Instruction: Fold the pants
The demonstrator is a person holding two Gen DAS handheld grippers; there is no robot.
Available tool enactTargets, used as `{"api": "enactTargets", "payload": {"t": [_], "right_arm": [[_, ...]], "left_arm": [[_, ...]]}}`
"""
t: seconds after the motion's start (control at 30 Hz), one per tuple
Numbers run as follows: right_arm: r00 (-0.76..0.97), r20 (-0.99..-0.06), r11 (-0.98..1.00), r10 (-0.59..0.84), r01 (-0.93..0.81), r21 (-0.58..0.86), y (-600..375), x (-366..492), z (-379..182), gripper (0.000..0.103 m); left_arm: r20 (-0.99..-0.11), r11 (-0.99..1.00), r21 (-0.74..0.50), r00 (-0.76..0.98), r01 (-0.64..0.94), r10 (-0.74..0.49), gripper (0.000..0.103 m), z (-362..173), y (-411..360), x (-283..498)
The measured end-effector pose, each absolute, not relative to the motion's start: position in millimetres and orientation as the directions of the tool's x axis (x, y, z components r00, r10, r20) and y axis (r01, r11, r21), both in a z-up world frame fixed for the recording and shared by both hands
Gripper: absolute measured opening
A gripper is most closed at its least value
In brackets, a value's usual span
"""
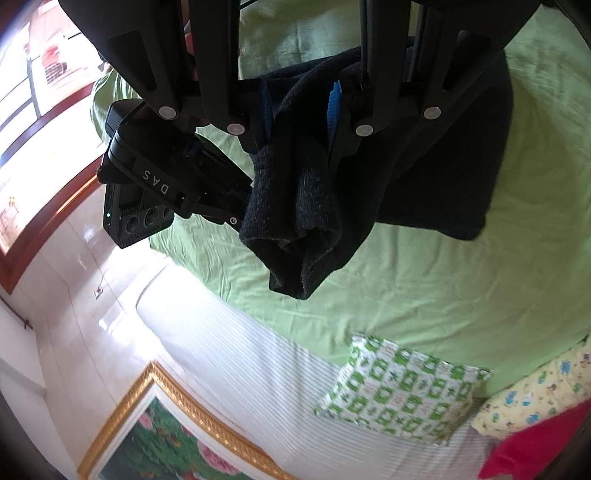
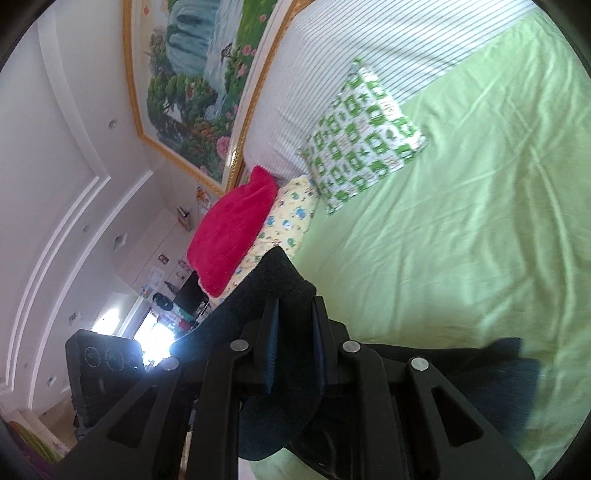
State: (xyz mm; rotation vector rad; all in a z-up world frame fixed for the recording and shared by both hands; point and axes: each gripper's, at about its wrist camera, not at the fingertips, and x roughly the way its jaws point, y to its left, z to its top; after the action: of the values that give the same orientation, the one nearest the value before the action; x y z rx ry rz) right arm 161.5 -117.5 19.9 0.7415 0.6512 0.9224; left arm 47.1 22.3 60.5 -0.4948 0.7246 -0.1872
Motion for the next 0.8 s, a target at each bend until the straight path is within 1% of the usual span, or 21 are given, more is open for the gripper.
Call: {"api": "enactTargets", "payload": {"t": [0.23,0.37,0.53,0.7,0.8], "right_arm": [[0.474,-0.187,0.401,0.860,-0.405,0.822,-140,166,-1,0.019],[0.487,-0.205,0.416,0.849,-0.375,0.829,-148,167,-12,0.019],[0.498,-0.207,0.423,0.842,-0.371,0.827,-155,164,-17,0.019],[0.518,-0.220,0.441,0.826,-0.353,0.825,-162,161,-19,0.018],[0.528,-0.185,0.412,0.829,-0.353,0.840,-172,158,-19,0.018]], "left_arm": [[-0.622,0.881,-0.473,0.704,0.011,-0.342,0.023,45,0,61],[-0.625,0.881,-0.474,0.697,0.019,-0.351,0.023,38,-7,65],[-0.624,0.886,-0.461,0.696,0.037,-0.354,0.023,34,-13,67],[-0.643,0.897,-0.439,0.678,0.054,-0.355,0.024,29,-22,69],[-0.655,0.900,-0.432,0.666,0.056,-0.356,0.024,24,-25,73]]}}
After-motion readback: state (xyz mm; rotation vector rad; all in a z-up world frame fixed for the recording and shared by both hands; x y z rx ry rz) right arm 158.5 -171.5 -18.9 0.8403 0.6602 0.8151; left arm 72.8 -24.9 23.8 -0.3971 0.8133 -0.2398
